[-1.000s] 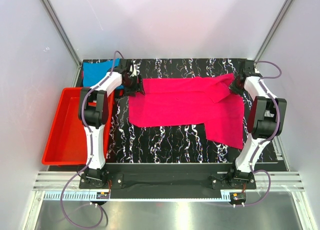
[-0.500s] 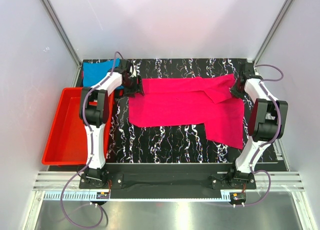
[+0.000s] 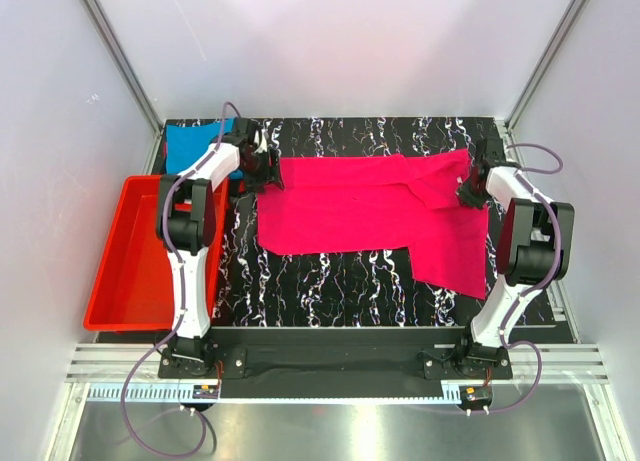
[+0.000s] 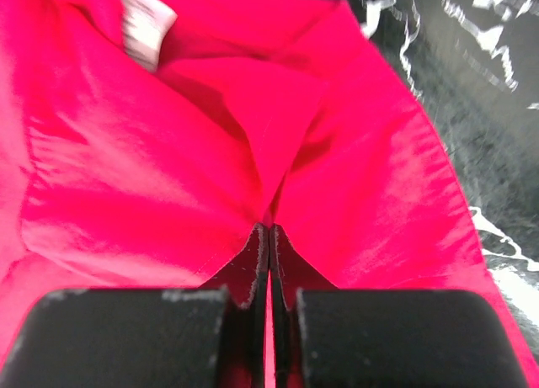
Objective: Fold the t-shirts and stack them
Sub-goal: Fold the tshirt
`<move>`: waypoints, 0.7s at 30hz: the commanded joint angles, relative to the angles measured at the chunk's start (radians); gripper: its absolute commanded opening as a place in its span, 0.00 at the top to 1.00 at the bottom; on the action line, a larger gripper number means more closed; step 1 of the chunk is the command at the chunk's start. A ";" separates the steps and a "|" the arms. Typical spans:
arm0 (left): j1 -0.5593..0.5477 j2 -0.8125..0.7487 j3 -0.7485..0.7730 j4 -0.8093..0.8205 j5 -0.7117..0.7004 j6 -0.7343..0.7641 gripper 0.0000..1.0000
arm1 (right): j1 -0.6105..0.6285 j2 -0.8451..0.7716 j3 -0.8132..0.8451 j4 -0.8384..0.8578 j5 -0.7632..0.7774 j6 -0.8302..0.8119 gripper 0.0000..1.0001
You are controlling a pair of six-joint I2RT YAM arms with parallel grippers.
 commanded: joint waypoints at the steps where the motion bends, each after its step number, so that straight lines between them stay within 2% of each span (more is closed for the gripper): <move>1: -0.002 -0.112 0.029 0.026 0.058 -0.014 0.34 | 0.006 -0.048 -0.040 0.059 -0.028 0.042 1.00; 6: -0.037 -0.237 -0.096 0.201 0.190 -0.130 0.34 | 0.004 -0.051 -0.057 0.076 -0.041 0.048 1.00; 7: -0.045 -0.270 -0.125 0.227 0.234 -0.151 0.34 | 0.001 -0.045 -0.051 0.064 -0.036 0.048 0.95; 9: -0.049 -0.304 -0.173 0.253 0.279 -0.190 0.34 | -0.005 -0.045 -0.035 0.041 -0.032 0.040 0.79; 13: -0.049 -0.358 -0.166 0.169 0.273 -0.161 0.34 | -0.001 -0.121 -0.057 0.069 -0.048 0.011 0.72; 16: -0.049 -0.412 -0.167 0.122 0.247 -0.135 0.34 | 0.027 -0.175 -0.089 0.086 -0.055 0.029 0.61; 21: -0.049 -0.497 -0.247 0.117 0.232 -0.118 0.33 | 0.117 -0.238 -0.196 0.193 -0.042 0.114 0.57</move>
